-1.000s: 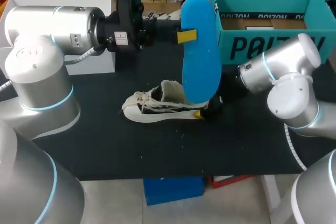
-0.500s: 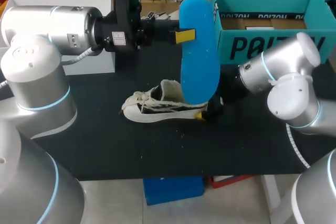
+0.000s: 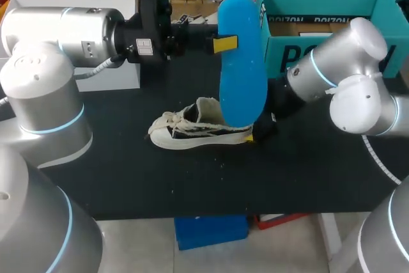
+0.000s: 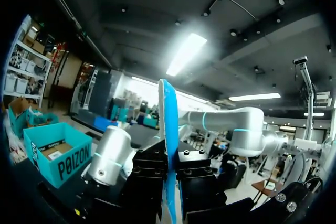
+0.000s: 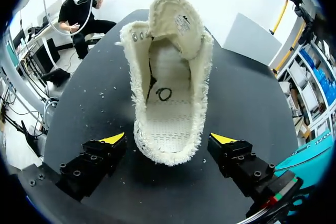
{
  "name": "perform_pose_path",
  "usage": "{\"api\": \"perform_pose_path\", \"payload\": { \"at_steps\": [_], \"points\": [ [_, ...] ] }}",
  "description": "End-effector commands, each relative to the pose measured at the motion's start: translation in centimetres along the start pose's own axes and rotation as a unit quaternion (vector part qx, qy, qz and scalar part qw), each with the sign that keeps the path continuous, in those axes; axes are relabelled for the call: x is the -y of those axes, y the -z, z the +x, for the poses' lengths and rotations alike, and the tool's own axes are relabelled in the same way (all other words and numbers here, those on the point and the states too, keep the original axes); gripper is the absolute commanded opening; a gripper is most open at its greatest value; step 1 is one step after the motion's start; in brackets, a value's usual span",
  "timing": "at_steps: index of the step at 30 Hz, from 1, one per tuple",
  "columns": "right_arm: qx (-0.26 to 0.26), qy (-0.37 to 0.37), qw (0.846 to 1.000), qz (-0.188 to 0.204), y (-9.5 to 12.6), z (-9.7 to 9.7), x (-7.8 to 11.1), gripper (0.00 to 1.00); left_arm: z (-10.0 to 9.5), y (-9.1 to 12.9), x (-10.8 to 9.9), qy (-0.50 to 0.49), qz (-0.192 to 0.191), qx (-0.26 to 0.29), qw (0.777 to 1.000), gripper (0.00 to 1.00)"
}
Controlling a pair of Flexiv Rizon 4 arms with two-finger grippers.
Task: Take the shoe out of the shoebox, open the shoe tongue, remove and reinsert the insole, then place the shoe into the shoebox
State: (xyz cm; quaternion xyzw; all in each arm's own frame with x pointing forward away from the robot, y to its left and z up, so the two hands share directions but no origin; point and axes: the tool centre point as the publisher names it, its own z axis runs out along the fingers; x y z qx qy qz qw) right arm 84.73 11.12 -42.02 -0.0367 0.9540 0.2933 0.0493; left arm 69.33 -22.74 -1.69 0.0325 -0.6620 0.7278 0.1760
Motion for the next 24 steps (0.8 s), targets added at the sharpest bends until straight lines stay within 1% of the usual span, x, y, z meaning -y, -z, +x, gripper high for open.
{"api": "perform_pose_path", "payload": {
  "at_steps": [1, 5, 13, 24],
  "points": [
    [-0.013, -0.003, 0.996, 0.086, 0.7, -0.6, -0.4, 1.00, 0.0, -0.2, -0.1, -0.001, 0.001, 0.002, 1.000, 0.00],
    [-0.021, 0.007, 0.991, 0.129, 0.9, -0.7, -0.5, 1.00, 0.0, -0.2, -0.1, -0.001, 0.001, 0.002, 1.000, 0.00],
    [-0.028, 0.020, 0.982, 0.186, 1.2, -0.8, -1.1, 1.00, 0.0, -0.2, -0.1, -0.001, 0.001, 0.002, 1.000, 0.00],
    [-0.029, 0.026, 0.972, 0.233, 1.4, -1.0, -1.7, 1.00, 0.0, -0.2, -0.1, -0.001, 0.001, 0.002, 1.000, 0.00]
  ]
}}
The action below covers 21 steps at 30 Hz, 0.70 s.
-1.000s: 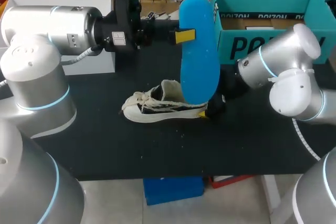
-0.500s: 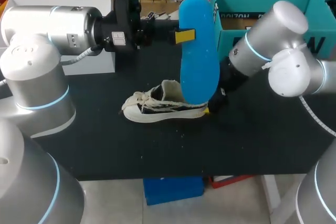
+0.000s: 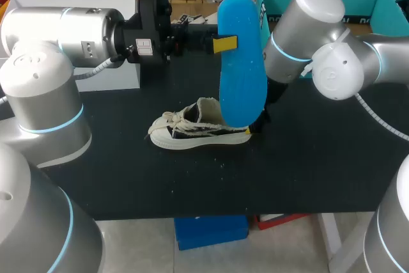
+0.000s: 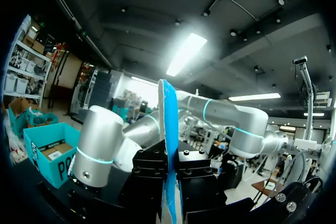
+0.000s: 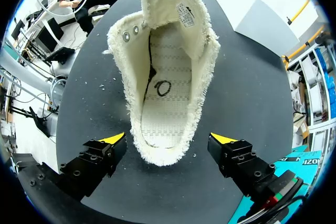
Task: Take the shoe out of the shoebox, open the shoe tongue, remove and reinsert the insole, then place the shoe into the shoebox
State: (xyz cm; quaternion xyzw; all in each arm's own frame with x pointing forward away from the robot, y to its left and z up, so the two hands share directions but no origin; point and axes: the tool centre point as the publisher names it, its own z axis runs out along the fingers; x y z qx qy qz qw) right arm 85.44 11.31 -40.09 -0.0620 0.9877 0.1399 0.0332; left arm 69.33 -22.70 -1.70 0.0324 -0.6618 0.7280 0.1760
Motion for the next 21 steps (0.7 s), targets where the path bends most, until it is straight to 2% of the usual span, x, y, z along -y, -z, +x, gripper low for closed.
{"api": "perform_pose_path", "payload": {
  "at_steps": [1, 10, 21],
  "points": [
    [-0.003, -0.002, 0.996, 0.087, 0.17, -0.08, -0.51, 1.00, 0.00, -0.19, -0.06, -0.001, 0.001, 0.002, 1.000, 0.00],
    [-0.010, 0.001, 0.993, 0.115, 0.08, -0.08, -0.82, 1.00, 0.00, -0.19, -0.06, -0.001, 0.001, 0.002, 1.000, 0.00],
    [-0.018, -0.004, 0.992, 0.122, -0.26, -0.17, -1.09, 1.00, 0.00, -0.19, -0.06, -0.001, 0.001, 0.002, 1.000, 0.00]
  ]
}}
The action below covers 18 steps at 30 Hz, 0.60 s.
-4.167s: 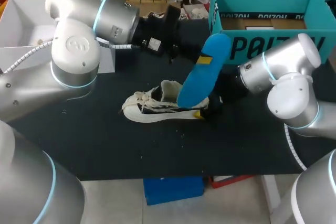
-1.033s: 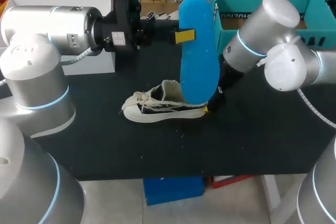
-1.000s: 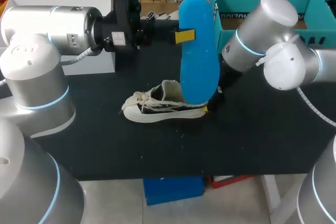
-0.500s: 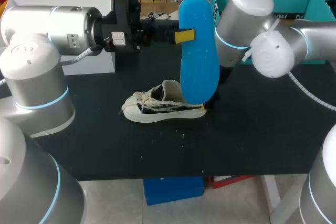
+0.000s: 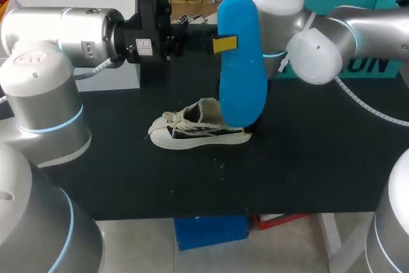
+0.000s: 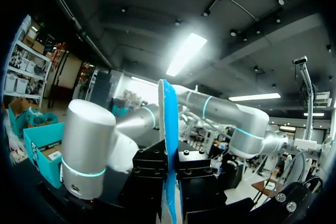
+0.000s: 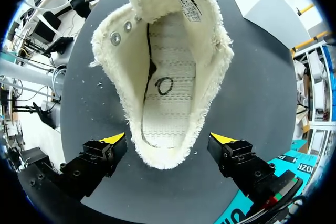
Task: Take the shoe out of the shoebox, open the shoe tongue, remove and reinsert the insole, then place the shoe into the shoebox
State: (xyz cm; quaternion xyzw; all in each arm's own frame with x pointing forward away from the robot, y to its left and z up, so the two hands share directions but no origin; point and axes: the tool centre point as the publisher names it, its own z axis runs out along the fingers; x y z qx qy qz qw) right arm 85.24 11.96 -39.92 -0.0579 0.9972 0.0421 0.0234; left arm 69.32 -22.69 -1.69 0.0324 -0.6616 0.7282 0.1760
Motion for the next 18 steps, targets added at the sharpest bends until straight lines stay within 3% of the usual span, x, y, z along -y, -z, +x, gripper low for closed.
{"api": "perform_pose_path", "payload": {
  "at_steps": [1, 14, 18],
  "points": [
    [-0.003, -0.001, 1.000, 0.024, -0.17, -0.29, -0.46, 1.00, -0.02, -0.20, -0.07, -0.001, 0.001, 0.002, 1.000, 0.00],
    [-0.007, -0.001, 1.000, 0.019, -0.36, -0.37, -0.41, 1.00, -0.02, -0.20, -0.07, -0.001, 0.001, 0.002, 1.000, 0.00],
    [-0.010, -0.006, 1.000, -0.010, -0.35, -0.33, -0.17, 1.00, -0.02, -0.20, -0.07, -0.001, 0.001, 0.002, 1.000, 0.00]
  ]
}}
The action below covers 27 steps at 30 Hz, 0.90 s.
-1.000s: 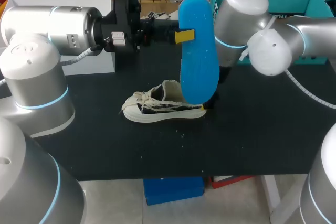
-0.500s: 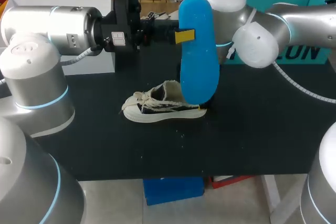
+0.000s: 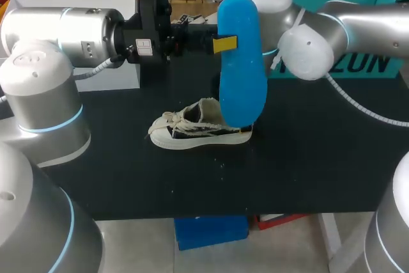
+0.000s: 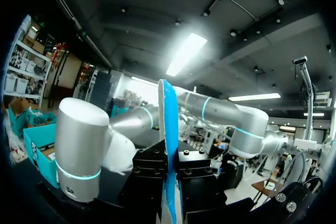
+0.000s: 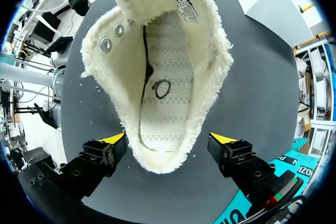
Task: Take the shoe out of the shoebox, open the shoe tongue, remove and reinsert the insole, then place the shoe into the shoebox
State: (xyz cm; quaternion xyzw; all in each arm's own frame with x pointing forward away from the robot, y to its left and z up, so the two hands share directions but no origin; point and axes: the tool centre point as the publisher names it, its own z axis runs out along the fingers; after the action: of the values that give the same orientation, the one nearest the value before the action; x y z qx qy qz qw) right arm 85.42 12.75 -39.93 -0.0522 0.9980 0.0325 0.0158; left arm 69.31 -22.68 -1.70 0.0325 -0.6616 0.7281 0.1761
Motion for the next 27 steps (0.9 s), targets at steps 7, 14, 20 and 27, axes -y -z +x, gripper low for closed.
{"api": "perform_pose_path", "payload": {
  "at_steps": [7, 14, 20, 27],
  "points": [
    [-0.008, 0.001, 0.996, -0.086, -0.1, 0.0, 0.6, 1.00, 0.0, -0.2, -0.1, -0.001, 0.001, 0.002, 1.000, 0.00],
    [-0.012, 0.003, 0.988, -0.153, -0.2, 0.3, 0.5, 1.00, 0.0, -0.2, -0.1, -0.001, 0.001, 0.002, 1.000, 0.00],
    [-0.013, 0.000, 0.976, -0.216, -0.6, 0.5, 0.2, 1.00, 0.0, -0.2, -0.1, -0.001, 0.001, 0.002, 1.000, 0.00],
    [-0.010, -0.012, 0.961, -0.275, -1.3, 0.6, 0.2, 1.00, 0.0, -0.2, -0.1, -0.001, 0.001, 0.002, 1.000, 0.00]
  ]
}}
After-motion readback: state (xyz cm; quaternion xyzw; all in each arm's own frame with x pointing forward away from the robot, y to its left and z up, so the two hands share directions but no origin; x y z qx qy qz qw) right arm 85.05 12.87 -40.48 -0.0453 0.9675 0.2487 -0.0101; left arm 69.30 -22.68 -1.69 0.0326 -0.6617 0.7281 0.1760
